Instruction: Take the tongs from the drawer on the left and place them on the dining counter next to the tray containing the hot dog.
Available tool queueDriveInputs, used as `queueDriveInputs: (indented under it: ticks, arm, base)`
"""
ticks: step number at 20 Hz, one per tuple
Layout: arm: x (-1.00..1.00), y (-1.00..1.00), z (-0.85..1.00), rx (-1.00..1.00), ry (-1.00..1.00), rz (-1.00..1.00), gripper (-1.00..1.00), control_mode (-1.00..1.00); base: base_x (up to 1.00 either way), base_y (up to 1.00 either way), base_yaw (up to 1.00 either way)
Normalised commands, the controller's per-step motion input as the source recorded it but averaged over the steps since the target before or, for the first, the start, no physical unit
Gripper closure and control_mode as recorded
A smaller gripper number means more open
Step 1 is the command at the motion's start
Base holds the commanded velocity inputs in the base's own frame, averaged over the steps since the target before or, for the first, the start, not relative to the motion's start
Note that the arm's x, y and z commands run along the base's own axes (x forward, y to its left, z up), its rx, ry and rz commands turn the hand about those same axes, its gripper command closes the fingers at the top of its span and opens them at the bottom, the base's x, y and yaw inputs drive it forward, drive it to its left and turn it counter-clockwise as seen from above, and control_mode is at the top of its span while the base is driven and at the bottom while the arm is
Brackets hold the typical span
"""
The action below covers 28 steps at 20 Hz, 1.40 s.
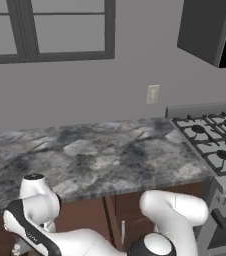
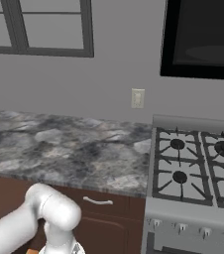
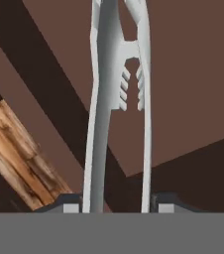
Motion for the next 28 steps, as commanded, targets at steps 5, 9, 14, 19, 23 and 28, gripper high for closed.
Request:
queueDriveInputs:
  ticks: [5, 9, 14, 19, 23, 28]
  arm:
    - [-1.0, -0.79, 0.96, 0.24, -0.04, -0.24, 1.0, -1.0]
    - [-0.86, -0.66, 1.0, 0.19, -0.01, -0.19, 1.0, -1.0]
    - [-0.05, -0.87, 1.0, 0.06, -0.12, -0.02, 1.0, -1.0]
    - [0.35, -1.0, 1.0, 0.07, -0.12, 0.0, 1.0, -1.0]
    - [0.33, -0.96, 1.0, 0.0, 0.0, 0.0, 1.0, -1.0]
    - [0.44, -0.78, 1.0, -0.01, 0.05, 0.0, 1.0, -1.0]
  base:
    - [0.0, 0.0, 0.0]
    - [0.0, 0.0, 0.0]
    - [0.0, 0.0, 0.0]
    - [0.0, 0.0, 0.0]
    - [0.0, 0.0, 0.0]
    - [0.0, 0.0, 0.0]
